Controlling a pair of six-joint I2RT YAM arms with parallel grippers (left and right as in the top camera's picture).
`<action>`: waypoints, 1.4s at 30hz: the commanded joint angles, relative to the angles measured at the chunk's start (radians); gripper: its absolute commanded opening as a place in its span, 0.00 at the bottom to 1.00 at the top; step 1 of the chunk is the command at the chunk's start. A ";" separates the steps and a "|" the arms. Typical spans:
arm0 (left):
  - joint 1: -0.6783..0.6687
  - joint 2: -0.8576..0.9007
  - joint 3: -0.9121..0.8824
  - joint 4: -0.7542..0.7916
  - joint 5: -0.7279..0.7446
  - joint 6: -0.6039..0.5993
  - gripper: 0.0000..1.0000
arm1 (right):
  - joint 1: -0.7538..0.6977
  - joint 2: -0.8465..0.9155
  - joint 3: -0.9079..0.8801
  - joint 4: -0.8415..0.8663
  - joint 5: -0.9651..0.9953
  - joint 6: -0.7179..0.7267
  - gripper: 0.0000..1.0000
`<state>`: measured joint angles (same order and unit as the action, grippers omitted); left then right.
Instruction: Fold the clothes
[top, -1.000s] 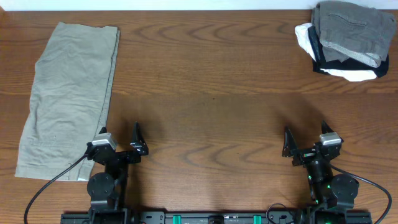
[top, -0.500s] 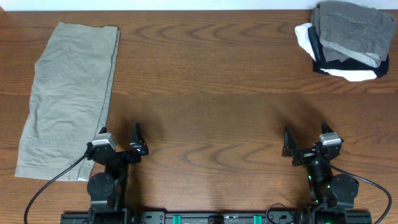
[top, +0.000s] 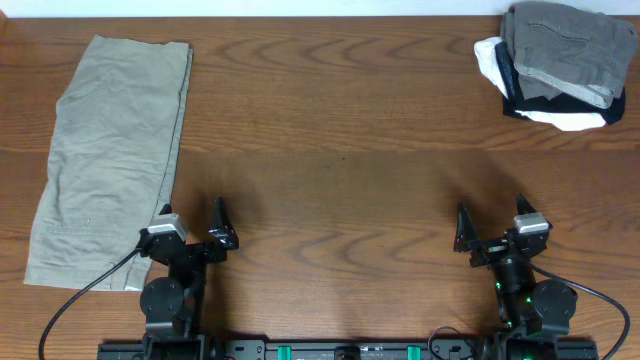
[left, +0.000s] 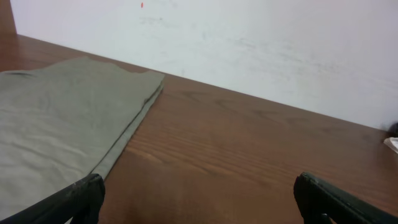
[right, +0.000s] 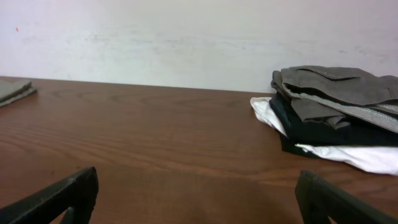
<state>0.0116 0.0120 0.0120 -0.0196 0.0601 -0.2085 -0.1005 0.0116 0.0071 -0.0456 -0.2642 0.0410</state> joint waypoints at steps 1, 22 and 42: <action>0.005 -0.006 -0.008 -0.047 -0.001 0.013 0.98 | 0.003 -0.005 -0.002 -0.004 0.006 0.006 0.99; 0.005 -0.006 -0.008 -0.047 -0.001 0.013 0.98 | 0.003 -0.005 -0.002 -0.004 0.006 0.006 0.99; 0.005 -0.006 -0.008 -0.047 -0.002 0.013 0.98 | 0.003 -0.005 -0.002 0.071 0.021 0.010 0.99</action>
<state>0.0116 0.0120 0.0120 -0.0196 0.0601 -0.2081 -0.1005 0.0116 0.0071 0.0174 -0.2573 0.0410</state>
